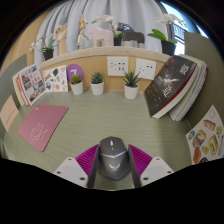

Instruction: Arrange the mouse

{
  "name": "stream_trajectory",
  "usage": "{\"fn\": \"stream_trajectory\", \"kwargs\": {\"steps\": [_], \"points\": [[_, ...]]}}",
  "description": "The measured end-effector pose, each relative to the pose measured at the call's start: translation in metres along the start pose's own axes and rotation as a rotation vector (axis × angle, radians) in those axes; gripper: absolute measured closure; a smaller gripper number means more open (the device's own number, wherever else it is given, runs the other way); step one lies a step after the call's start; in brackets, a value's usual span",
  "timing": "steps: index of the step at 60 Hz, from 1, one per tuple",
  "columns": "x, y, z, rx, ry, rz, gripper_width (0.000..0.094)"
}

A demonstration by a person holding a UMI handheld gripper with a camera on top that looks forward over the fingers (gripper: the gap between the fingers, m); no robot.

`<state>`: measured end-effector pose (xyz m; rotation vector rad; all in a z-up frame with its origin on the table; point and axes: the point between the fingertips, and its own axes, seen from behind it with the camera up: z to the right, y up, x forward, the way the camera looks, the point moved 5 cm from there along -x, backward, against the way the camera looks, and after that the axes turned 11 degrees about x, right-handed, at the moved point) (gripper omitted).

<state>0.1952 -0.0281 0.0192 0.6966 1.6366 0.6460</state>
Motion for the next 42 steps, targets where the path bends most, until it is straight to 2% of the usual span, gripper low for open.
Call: {"fn": "stream_trajectory", "kwargs": {"steps": [9,21,23,24,37,42], "points": [[0.005,0.003,-0.002,-0.008,-0.006,0.002,0.0455],[0.003,0.001,-0.005,0.012,-0.065,-0.024,0.0601],[0.004,0.001,-0.005,0.024,-0.078,-0.038,0.0575],[0.004,0.002,-0.005,0.025,-0.085,-0.038,0.0636],[0.002,0.009,-0.012,0.082,-0.199,-0.068,0.0638],[-0.017,0.04,-0.022,0.094,-0.257,-0.017,0.0637]]}}
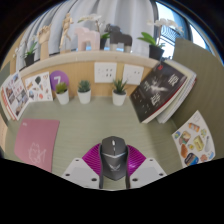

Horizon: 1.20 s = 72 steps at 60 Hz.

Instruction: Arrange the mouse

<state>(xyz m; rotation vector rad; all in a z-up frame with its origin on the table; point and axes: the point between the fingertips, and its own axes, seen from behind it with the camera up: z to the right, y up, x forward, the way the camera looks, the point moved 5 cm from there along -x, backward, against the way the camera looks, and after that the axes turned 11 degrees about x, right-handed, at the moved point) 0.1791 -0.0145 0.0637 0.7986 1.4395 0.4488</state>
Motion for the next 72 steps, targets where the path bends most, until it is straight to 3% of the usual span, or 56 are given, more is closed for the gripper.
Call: {"fn": "stream_trajectory", "kwargs": {"steps": [8,18,26,33,47,53,62,64,69,70,72], "points": [[-0.076,0.094,-0.036,0.079,-0.041,0.192,0.0637],[-0.179,0.197,-0.119,0.127,0.018,0.443,0.0637],[-0.211,0.223,-0.203,0.112,0.103,0.52,0.0638],[-0.17,0.194,-0.267,0.079,0.161,0.438,0.064],[-0.026,0.045,-0.315,0.032,0.131,0.111,0.0639],[0.005,-0.003,-0.316,0.003,0.122,0.019,0.0638],[0.028,-0.054,-0.314,-0.028,0.113,-0.064,0.0638],[0.028,-0.052,-0.314,-0.03,0.121,-0.025,0.0638],[0.026,-0.055,-0.313,-0.026,0.119,-0.028,0.063],[0.026,-0.055,-0.312,-0.019,0.122,-0.028,0.056],[0.027,-0.055,-0.313,-0.017,0.121,-0.029,0.059]]}}
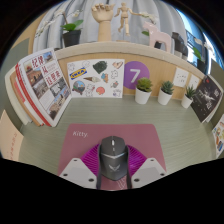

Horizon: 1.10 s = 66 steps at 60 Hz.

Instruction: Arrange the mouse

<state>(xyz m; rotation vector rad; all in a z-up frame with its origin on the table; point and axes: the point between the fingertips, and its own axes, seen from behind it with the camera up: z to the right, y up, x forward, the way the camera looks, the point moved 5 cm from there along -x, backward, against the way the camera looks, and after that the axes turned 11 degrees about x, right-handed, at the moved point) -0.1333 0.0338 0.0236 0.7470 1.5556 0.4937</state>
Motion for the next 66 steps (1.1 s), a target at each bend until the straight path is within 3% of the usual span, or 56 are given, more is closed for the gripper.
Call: {"fn": "stream_trajectory", "kwargs": {"steps": [10,16,19,41,54,66], "points": [[0.0,0.001,0.001,0.022,-0.013,-0.016,0.0441],[-0.011,0.006,0.003,0.062,-0.018,-0.056,0.0155],[-0.024,0.015,0.002,0.064,-0.019,-0.043,0.0106],[-0.224,0.117,-0.033,0.102,0.053,0.15,0.0095],[-0.293,0.109,-0.021,0.096,0.102,0.184,0.0095],[-0.335,0.07,0.016,0.056,0.112,0.176,0.0099]]}}
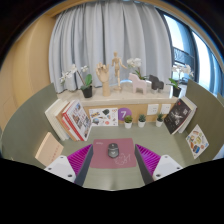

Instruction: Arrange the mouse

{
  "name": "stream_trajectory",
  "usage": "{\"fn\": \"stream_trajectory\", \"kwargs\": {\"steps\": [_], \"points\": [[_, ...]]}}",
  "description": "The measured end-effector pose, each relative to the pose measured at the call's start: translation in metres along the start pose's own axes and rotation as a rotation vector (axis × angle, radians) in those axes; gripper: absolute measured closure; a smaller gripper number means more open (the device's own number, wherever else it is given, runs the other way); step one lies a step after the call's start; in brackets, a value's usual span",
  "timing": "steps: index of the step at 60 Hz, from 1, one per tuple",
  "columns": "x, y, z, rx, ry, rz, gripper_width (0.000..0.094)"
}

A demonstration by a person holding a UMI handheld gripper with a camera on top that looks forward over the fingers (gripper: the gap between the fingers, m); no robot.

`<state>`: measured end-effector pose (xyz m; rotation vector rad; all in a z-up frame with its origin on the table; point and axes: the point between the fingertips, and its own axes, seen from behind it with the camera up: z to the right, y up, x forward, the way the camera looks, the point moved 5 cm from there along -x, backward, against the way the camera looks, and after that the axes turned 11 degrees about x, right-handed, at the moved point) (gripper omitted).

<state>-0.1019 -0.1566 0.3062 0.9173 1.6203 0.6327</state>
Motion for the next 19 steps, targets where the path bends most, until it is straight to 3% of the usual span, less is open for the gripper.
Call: {"fn": "stream_trajectory", "kwargs": {"steps": [19], "points": [[-0.069,-0.024,0.034,-0.031,0.024,0.031,0.0096]]}}
